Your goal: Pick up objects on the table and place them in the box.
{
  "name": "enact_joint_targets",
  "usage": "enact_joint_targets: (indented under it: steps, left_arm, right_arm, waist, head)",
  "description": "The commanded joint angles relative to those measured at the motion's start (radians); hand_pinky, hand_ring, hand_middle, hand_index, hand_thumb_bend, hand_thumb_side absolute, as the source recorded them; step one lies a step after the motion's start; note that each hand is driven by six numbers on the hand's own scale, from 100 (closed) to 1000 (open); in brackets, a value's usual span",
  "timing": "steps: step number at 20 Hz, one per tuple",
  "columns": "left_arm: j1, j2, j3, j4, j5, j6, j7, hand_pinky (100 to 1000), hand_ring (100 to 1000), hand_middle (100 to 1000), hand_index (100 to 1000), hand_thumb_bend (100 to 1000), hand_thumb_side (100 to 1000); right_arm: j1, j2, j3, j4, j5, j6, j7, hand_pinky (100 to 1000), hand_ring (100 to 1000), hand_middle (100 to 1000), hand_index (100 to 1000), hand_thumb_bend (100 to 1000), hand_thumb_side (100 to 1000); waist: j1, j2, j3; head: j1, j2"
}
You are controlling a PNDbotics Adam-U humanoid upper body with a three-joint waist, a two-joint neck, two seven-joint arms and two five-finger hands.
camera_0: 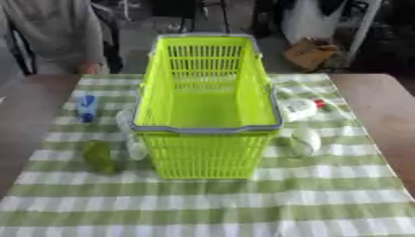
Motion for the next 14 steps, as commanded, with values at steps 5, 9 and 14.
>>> enact_joint_targets:
  steps: [5, 9, 14]
  left_arm:
    - [-0.009, 0.018, 0.007, -0.011, -0.004, 0.003, 0.002, 582, 778, 691, 758, 234, 1000]
    - [-0.009, 0.018, 0.008, -0.01, -0.004, 0.003, 0.002, 582, 778, 690, 758, 235, 1000]
    - [-0.008, 0.018, 0.007, -0.01, -0.004, 0.003, 0.002, 582, 778, 691, 758, 234, 1000]
  right_arm:
    - [-0.015, -0.022, -0.004, -0.012, 0.001, -0.001, 0.003, 604, 664, 518, 670, 100, 647]
    - [-0.015, -0.023, -0.004, -0.011, 0.001, 0.0, 0.004, 604, 664, 517, 671, 104, 648]
    - [-0.018, -0.04, -0.003, 0.011, 0.012, 0.016, 0.029, 600, 668, 513, 695, 205, 655]
  waist:
    - [0.0, -0.009, -0.001]
    - [0.0, -0.009, -0.002]
    - [-0.001, -0.01, -0.001]
  head:
    - [0.002, -0.008]
    - [0.001, -0.007]
    - [0.0, -0.007]
